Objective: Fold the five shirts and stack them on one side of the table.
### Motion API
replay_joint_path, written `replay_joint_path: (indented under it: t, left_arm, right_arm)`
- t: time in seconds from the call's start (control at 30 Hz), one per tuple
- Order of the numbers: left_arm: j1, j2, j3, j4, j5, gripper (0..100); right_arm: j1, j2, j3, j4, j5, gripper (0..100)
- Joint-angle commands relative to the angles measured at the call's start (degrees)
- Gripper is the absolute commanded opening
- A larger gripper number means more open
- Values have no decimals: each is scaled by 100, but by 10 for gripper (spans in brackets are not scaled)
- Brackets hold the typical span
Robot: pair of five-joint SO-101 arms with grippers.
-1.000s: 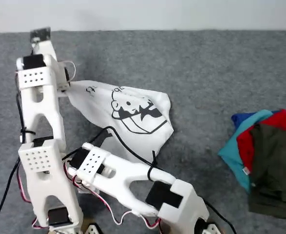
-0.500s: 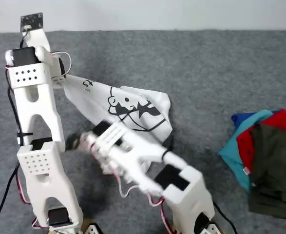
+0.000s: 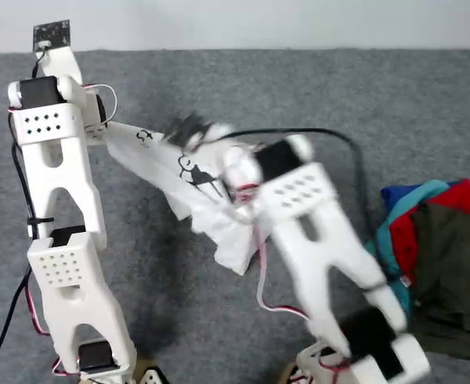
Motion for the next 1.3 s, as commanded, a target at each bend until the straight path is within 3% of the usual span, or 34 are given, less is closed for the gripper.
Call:
replay_joint_path:
  t: [0.0,0.4,0.57,0.73,1.03,1.27]
  left_arm:
    - [-9,-413,-233,114,26,13]
    - [0,-466,-242,123,35,13]
    - [0,-475,-321,114,44,13]
    - [141,-1029,-1429,105,53,13]
    - [791,-1626,-2422,105,26,13]
    - [818,-2224,-2633,114,53,13]
  right_arm:
    - [725,-1007,-202,-268,-299,11]
    - [2167,-2141,-185,-1226,-1380,10]
    - [2527,-2273,-193,-1692,-1459,10]
    - [2659,-2299,-237,-2651,-1459,10]
    - [2677,-1895,-2479,-2870,-1407,10]
    - [2677,-1464,-3903,-2387,-1407,10]
